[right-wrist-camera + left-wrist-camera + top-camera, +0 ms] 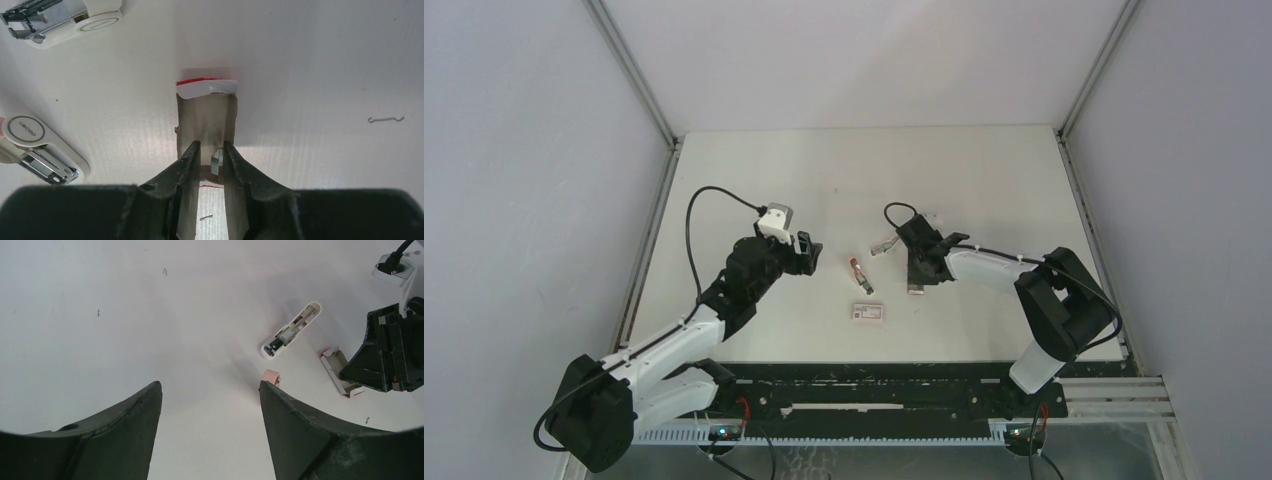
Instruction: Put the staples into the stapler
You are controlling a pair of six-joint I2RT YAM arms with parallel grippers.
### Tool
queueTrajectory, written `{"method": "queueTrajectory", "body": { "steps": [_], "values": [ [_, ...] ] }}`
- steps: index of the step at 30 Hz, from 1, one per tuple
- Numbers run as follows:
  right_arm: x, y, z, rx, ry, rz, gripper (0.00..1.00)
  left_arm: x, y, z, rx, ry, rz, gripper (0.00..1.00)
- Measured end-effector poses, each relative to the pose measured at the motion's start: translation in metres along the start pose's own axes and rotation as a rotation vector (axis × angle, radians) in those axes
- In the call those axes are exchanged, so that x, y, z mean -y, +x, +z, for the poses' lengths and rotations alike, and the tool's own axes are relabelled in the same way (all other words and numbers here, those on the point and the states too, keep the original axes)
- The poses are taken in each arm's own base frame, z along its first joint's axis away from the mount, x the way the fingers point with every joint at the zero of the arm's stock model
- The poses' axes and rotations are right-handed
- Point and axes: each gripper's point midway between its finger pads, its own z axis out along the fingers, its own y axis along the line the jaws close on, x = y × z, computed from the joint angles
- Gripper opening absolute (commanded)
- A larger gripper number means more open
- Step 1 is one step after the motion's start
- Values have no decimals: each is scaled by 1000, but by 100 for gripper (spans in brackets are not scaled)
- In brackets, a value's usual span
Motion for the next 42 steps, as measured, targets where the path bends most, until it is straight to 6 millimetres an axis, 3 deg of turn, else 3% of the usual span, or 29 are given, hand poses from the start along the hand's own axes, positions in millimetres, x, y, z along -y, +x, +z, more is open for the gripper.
{"method": "queueTrajectory", "body": {
  "steps": [18,24,29,33,39,42],
  "values": [
    [9,4,-3,-10,43,-4,2,0,0,0,0,0,0,76],
    [-4,-6,-25,21,-48,14,2,0,0,0,0,0,0,76],
    [-27,-13,-50,48,-209,27,2,0,0,0,0,0,0,76],
    [-46,1,-58,23,-346,23,2,0,0,0,0,0,-1,76],
    [-72,50,-53,-99,-496,-6,2,1,0,0,0,2,-7,76],
    [-85,62,-50,-135,-551,-11,2,1,-1,-1,3,4,-8,76]
  ]
}}
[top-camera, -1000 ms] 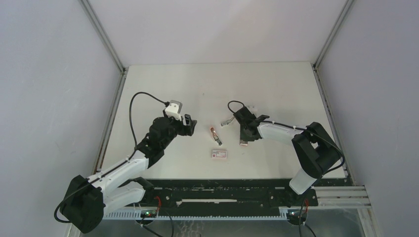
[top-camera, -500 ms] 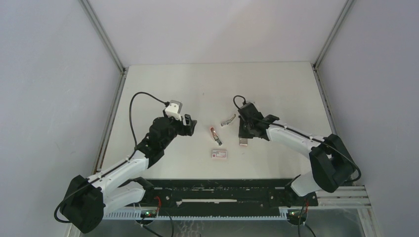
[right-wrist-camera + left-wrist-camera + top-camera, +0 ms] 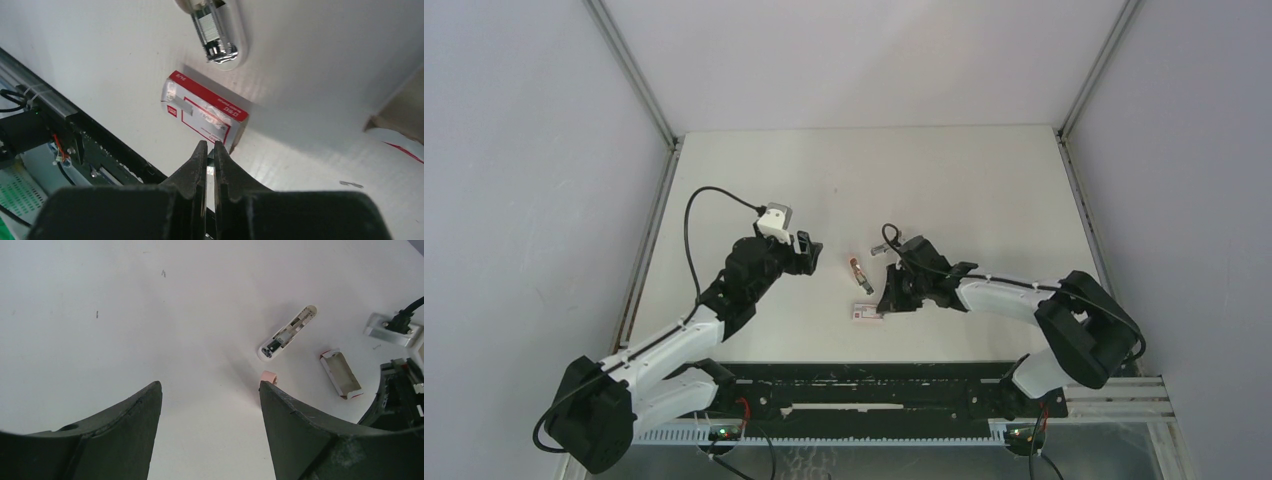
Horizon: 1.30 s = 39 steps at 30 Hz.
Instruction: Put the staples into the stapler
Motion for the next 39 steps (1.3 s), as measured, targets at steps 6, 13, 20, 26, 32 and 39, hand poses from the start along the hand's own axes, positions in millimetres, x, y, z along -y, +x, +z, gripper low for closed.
{"method": "queueTrajectory", "body": {
  "steps": [6,13,20,26,32,39],
  "values": [
    [-3,5,12,-9,-60,19,2,1,-4,-2,13,3,-1,76],
    [4,13,15,-18,-81,51,2,1,-5,-2,15,3,-2,76],
    [3,16,5,-2,-107,59,2,1,-5,-2,15,3,-2,76],
    [7,23,2,0,-127,74,2,1,-5,-2,15,3,-2,76],
    [15,35,3,-20,-126,98,3,1,-5,-2,15,3,-2,76],
    [22,35,4,-5,-146,121,6,1,-5,-2,15,3,-2,76]
  ]
}}
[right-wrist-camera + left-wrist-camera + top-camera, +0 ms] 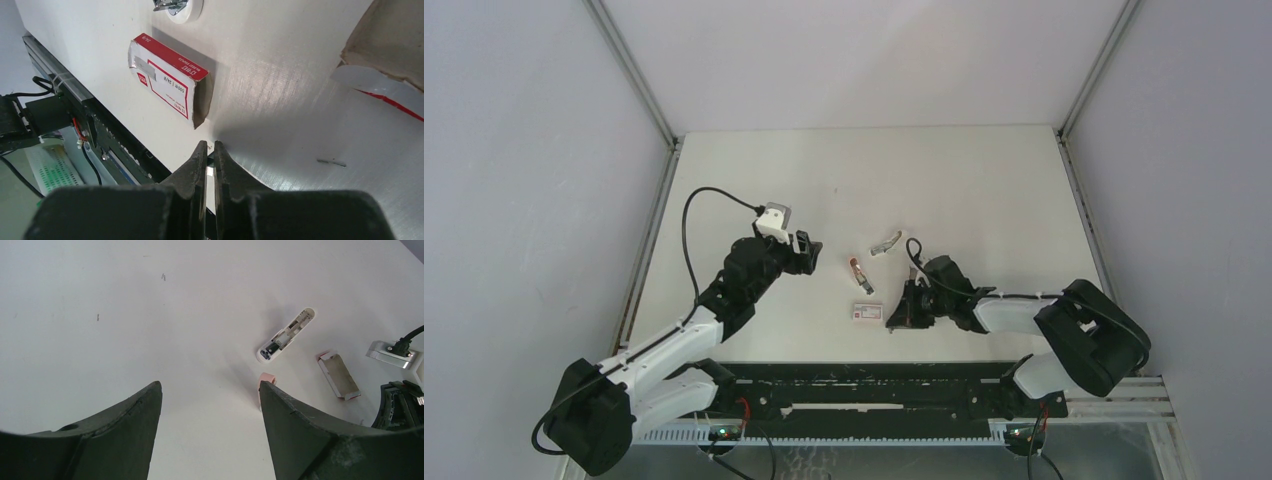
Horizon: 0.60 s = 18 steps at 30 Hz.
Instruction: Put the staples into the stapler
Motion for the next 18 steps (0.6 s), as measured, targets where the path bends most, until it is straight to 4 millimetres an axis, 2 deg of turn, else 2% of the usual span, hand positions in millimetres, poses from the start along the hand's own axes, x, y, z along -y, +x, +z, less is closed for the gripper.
{"method": "queueTrajectory", "body": {
  "steps": [8,18],
  "values": [
    [3,-2,-2,16,-34,11,12,0,0,0,0,0,0,76],
    [12,-8,-13,62,11,-16,19,0,0,0,0,0,0,76]
  ]
}}
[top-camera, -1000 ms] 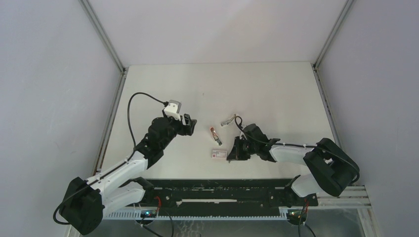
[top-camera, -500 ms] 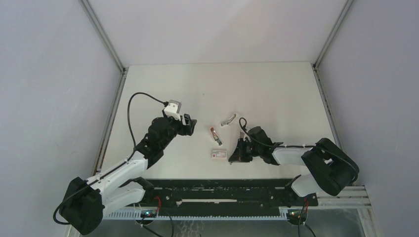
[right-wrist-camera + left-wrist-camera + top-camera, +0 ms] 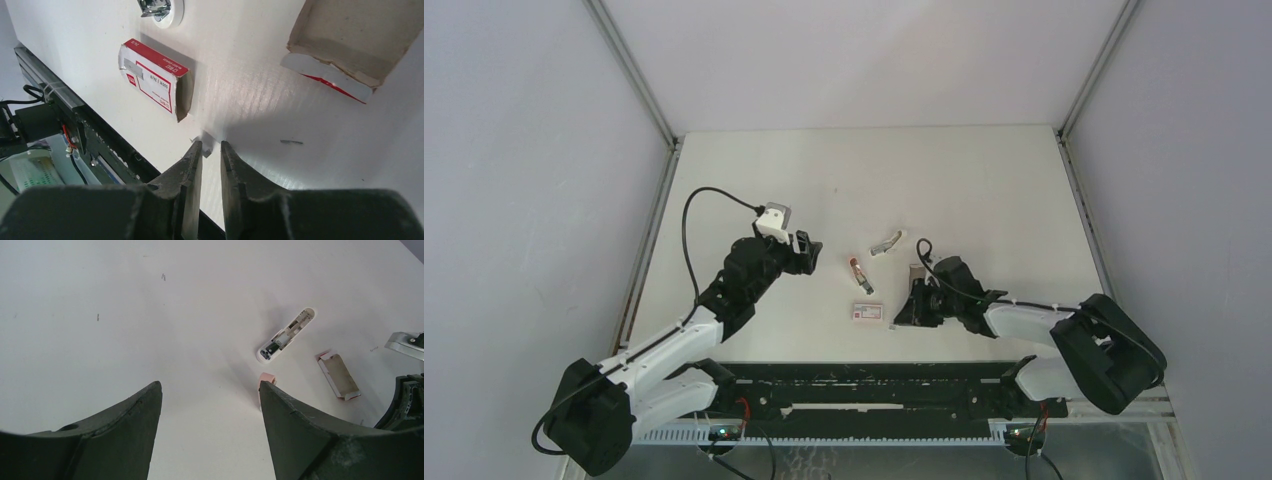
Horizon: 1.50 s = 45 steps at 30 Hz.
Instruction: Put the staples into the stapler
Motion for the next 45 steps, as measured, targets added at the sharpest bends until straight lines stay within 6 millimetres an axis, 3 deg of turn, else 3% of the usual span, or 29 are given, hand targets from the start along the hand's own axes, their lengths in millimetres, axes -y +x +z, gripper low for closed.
{"method": "queueTrajectory", "body": {
  "steps": [10,15,20,25,28,33,38,45],
  "values": [
    [10,-1,-10,25,62,-35,18,0,0,0,0,1,0,76],
    [11,-3,-18,46,83,-50,20,12,0,0,4,53,2,76],
    [9,-16,-32,95,107,-82,31,63,19,1,-44,224,29,74],
    [5,-51,-56,217,132,-83,32,122,67,6,-225,361,36,71],
    [16,-68,-73,296,182,-57,33,158,84,5,-298,413,-16,69],
    [36,-76,-91,351,264,-21,33,202,107,-2,-394,428,-59,62],
    [45,-79,-98,370,297,-6,33,218,127,-2,-467,341,-52,57],
    [45,-78,-99,365,294,-25,33,205,150,8,-526,177,-15,47]
  ]
}}
